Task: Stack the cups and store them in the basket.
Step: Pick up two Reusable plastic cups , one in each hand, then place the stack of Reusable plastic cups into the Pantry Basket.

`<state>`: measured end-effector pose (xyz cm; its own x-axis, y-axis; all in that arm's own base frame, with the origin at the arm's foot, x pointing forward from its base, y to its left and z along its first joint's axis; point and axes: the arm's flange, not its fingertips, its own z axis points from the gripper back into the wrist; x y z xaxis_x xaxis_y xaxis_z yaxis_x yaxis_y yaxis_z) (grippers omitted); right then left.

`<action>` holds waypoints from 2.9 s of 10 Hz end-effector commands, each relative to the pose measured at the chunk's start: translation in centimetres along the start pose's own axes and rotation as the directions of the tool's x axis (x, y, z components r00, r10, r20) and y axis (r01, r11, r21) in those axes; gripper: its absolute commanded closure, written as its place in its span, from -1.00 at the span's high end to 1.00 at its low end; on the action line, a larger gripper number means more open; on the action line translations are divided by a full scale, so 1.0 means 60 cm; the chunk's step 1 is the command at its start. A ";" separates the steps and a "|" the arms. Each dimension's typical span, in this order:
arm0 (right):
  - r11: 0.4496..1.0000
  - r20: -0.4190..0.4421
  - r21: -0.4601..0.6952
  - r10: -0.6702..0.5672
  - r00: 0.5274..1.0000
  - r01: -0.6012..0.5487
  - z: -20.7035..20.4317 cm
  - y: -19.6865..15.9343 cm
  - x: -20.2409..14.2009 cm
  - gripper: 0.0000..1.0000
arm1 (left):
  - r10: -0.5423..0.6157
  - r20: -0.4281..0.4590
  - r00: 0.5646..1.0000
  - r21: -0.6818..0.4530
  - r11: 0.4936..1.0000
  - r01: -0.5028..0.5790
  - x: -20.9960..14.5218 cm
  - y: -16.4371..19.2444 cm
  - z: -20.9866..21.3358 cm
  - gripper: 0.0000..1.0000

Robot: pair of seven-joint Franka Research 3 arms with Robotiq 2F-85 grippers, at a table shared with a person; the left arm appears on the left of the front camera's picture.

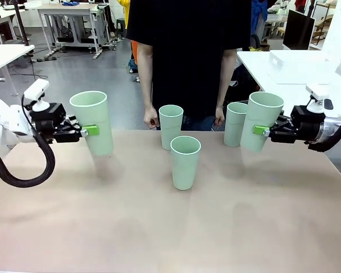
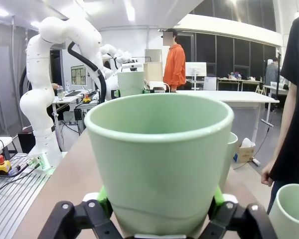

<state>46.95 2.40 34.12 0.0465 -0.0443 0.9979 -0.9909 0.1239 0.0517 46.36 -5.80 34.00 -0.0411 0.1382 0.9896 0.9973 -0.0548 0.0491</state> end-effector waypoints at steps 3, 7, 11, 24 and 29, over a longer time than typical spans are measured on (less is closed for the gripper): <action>0.998 0.029 -0.009 0.057 0.998 -0.056 -0.006 0.016 -0.008 0.71 | -0.094 -0.014 0.995 -0.058 0.994 0.093 -0.019 -0.007 -0.018 0.74; 0.995 0.002 0.070 0.069 0.998 -0.069 0.012 0.029 0.002 0.71 | -0.120 -0.029 0.992 -0.034 0.992 0.119 0.003 -0.007 -0.017 0.74; 1.000 0.008 0.004 0.028 1.000 -0.028 0.001 0.009 -0.008 0.71 | -0.086 -0.025 0.996 -0.049 0.995 0.084 -0.016 0.000 -0.022 0.74; 1.000 0.008 0.004 0.028 1.000 -0.028 0.001 0.009 -0.008 0.71 | -0.086 -0.025 0.996 -0.049 0.995 0.084 -0.016 0.000 -0.022 0.74; 1.000 0.008 0.004 0.028 1.000 -0.028 0.001 0.009 -0.008 0.71 | -0.086 -0.025 0.996 -0.049 0.995 0.084 -0.016 0.000 -0.022 0.74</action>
<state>46.14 2.30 33.36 0.0250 -0.0429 0.9988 -0.9942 0.1032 0.0293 46.32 -7.16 32.83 -0.1185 0.1159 0.9862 0.9876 -0.0889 0.1292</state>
